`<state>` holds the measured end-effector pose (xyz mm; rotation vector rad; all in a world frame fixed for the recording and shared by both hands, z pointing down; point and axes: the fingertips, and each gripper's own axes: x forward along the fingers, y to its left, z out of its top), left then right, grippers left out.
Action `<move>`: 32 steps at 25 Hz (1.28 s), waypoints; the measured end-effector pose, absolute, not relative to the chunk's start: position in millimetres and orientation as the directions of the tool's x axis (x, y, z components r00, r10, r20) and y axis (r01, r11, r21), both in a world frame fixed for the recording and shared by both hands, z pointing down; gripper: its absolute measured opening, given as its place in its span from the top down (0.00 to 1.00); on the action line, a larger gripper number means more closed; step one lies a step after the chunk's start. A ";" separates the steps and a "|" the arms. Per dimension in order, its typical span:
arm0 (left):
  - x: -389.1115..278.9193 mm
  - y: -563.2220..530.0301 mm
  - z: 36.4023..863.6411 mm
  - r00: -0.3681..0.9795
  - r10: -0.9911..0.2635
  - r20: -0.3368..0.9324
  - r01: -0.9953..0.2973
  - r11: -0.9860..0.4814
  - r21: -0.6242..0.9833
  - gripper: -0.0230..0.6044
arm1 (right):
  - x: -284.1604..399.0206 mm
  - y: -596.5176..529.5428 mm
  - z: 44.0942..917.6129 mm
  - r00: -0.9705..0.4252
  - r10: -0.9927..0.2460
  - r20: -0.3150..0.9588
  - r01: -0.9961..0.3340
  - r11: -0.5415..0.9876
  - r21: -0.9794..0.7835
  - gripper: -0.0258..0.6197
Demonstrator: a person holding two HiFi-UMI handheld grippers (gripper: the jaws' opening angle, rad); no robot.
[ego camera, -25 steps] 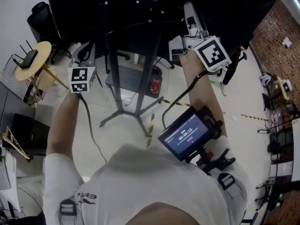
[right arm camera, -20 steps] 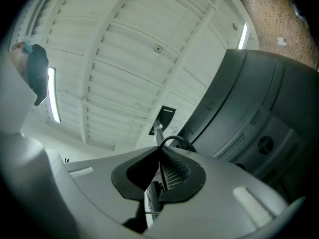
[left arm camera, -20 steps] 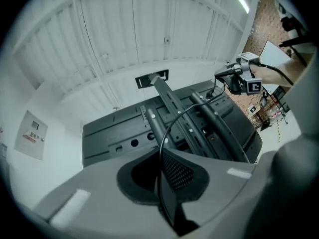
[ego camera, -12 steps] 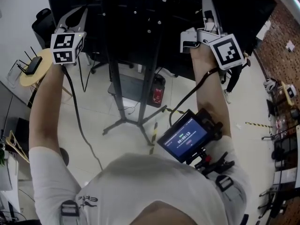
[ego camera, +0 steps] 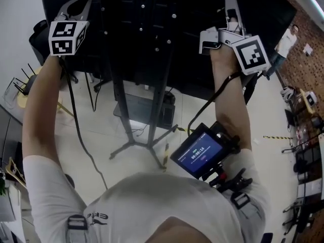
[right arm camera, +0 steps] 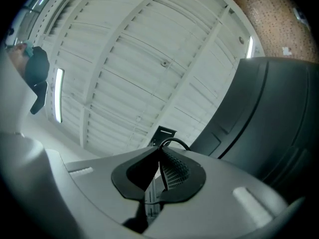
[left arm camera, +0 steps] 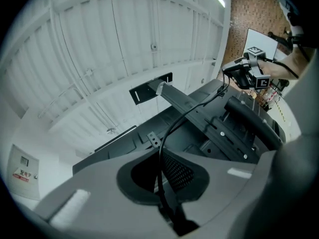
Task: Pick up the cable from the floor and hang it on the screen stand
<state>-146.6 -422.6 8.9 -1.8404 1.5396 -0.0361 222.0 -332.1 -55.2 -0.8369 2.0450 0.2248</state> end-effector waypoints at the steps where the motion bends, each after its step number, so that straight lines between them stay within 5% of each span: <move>1: -143.9 -436.0 6.2 0.297 -0.861 -0.412 -0.841 -0.033 -0.539 0.94 | 224.7 -343.9 -54.0 -0.363 -0.489 -0.793 -0.645 0.746 -0.165 0.91; 32: -140.3 -518.7 28.0 0.416 -0.833 -0.364 -0.730 -0.068 -0.680 0.94 | 221.9 -405.5 -3.7 -0.226 -0.667 -0.710 -0.819 0.525 -0.233 0.91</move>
